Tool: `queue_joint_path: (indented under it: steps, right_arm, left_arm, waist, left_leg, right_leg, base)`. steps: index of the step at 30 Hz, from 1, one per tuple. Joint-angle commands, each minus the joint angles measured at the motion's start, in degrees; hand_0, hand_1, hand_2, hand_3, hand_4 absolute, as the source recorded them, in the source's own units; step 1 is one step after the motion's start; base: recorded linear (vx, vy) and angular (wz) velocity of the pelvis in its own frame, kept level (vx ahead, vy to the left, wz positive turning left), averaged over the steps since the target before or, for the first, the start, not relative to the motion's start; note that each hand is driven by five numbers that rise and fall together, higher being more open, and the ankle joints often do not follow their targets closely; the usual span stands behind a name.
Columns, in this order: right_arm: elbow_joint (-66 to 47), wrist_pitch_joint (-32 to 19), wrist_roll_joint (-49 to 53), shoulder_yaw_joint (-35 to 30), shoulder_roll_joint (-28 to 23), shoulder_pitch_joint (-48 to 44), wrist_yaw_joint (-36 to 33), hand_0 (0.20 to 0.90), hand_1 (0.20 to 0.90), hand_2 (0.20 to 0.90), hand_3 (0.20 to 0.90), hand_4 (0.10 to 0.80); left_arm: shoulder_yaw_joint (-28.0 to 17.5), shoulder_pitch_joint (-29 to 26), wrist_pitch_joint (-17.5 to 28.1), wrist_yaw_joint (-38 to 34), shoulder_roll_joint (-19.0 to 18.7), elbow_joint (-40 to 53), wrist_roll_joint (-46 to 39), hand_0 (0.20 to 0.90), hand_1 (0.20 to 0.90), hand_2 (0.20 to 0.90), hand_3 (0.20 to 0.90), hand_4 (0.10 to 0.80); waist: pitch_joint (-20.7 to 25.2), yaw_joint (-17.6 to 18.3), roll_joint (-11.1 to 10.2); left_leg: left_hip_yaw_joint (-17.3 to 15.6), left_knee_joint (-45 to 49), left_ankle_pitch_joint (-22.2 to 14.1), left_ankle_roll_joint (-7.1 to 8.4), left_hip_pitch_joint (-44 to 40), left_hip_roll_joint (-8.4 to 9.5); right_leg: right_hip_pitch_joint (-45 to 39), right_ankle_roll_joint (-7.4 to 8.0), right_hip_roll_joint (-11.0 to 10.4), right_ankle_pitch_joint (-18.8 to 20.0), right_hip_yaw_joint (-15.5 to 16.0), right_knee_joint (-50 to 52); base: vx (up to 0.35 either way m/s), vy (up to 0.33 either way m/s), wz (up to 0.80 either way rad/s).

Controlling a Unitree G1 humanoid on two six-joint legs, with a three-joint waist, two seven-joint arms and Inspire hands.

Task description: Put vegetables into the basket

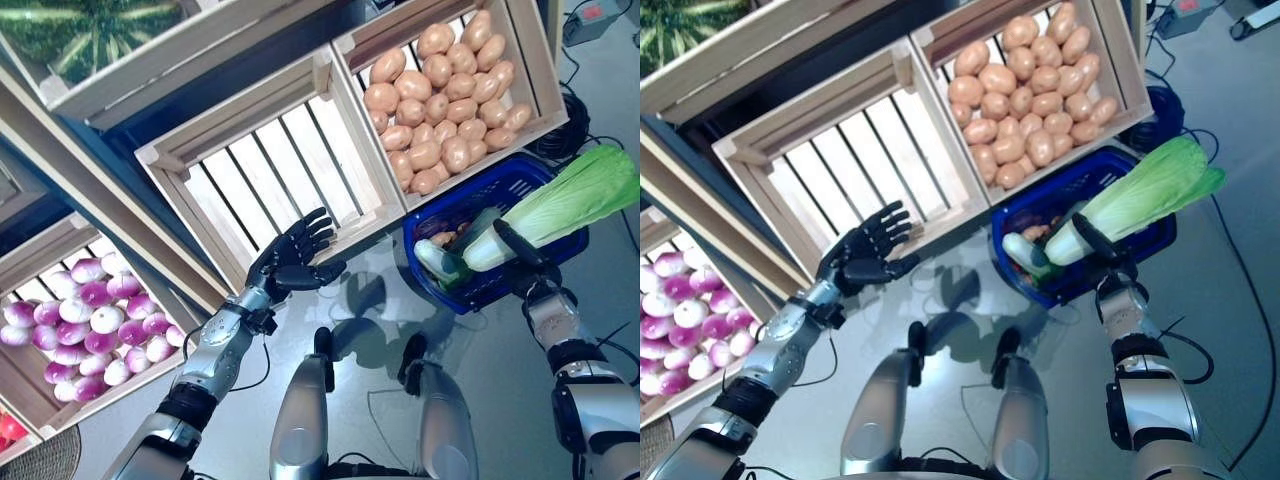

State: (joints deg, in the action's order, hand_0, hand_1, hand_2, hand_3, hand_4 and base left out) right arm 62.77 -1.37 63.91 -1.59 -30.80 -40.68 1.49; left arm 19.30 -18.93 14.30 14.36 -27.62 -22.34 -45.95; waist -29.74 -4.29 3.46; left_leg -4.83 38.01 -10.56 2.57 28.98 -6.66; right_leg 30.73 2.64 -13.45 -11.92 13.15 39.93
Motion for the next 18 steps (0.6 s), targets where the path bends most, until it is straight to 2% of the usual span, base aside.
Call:
queue_joint_path:
  steps: [1, 4, 8, 9, 10, 18]
  right_arm:
    - [-2.4, -6.86, 1.01, 0.34, -4.69, -4.82, -0.27, 0.3, 0.3, 0.3, 0.3, 0.4]
    - [-0.34, -6.33, 1.15, 0.63, -7.99, -8.94, -0.9, 0.3, 0.3, 0.3, 0.3, 0.4]
    - [1.05, -5.94, 1.39, 0.74, -9.77, -11.42, -2.59, 0.3, 0.3, 0.3, 0.3, 0.4]
    - [1.0, -5.61, 1.08, 0.64, -9.99, -11.83, -3.5, 0.422, 0.422, 0.422, 0.422, 0.482]
    - [1.15, -5.27, 1.06, 0.46, -10.32, -12.34, -3.76, 0.9, 0.9, 0.9, 0.9, 0.8]
    - [1.51, -4.16, 0.78, 0.48, -11.12, -13.76, -3.24, 0.9, 0.9, 0.9, 0.9, 0.8]
  left_arm:
    - [-1.26, -3.0, 7.67, -1.03, 1.35, 7.71, -2.81, 0.9, 0.9, 0.9, 0.9, 0.8]
    - [-0.59, -4.04, 8.32, -1.82, 0.66, 8.35, -4.62, 0.9, 0.9, 0.9, 0.9, 0.8]
    - [-0.69, -3.84, 9.14, -1.93, 0.2, 8.71, -6.2, 0.9, 0.9, 0.9, 0.9, 0.8]
    - [-0.72, -3.81, 9.29, -1.91, 0.14, 8.69, -6.42, 0.9, 0.9, 0.9, 0.9, 0.8]
    - [-0.83, -3.72, 9.39, -1.64, 0.05, 8.61, -6.79, 0.9, 0.9, 0.9, 0.9, 0.8]
    - [-0.15, -4.57, 9.93, -2.0, -0.99, 9.12, -7.45, 0.9, 0.9, 0.9, 0.9, 0.8]
  waist:
    - [0.8, 0.03, -0.06]
    - [0.31, -0.02, 0.65]
    - [0.51, -0.2, 0.94]
    - [0.65, -0.2, 0.94]
    - [0.77, -0.25, 0.94]
    - [1.71, -0.83, 0.32]
  left_leg:
    - [2.27, 9.55, -5.83, -0.87, 3.72, 0.08]
    - [2.79, 16.78, -8.86, -1.95, 8.44, 0.02]
    - [3.4, 21.96, -10.87, -2.61, 11.81, -0.11]
    - [3.5, 22.73, -11.22, -2.71, 12.27, -0.17]
    - [3.62, 23.53, -11.51, -2.79, 12.64, -0.23]
    - [4.41, 26.07, -12.37, -2.94, 13.16, -0.17]
  right_leg:
    - [-0.39, -2.07, -2.81, -3.78, -0.28, 10.02]
    - [4.94, -2.75, -4.04, -6.43, -0.96, 17.16]
    - [8.7, -3.55, -4.22, -8.45, -1.49, 22.04]
    - [9.23, -3.65, -4.21, -8.81, -1.56, 22.76]
    - [9.64, -3.74, -4.21, -9.1, -1.57, 23.4]
    - [10.06, -3.76, -4.12, -9.81, -1.05, 25.43]
  base:
    - [-0.13, 0.049, -0.08]
    - [-0.131, 0.001, -0.04]
    - [-0.089, -0.033, 0.11]
    - [-0.055, -0.022, 0.09]
    - [-0.053, -0.015, 0.05]
    - [-0.01, -0.011, -0.01]
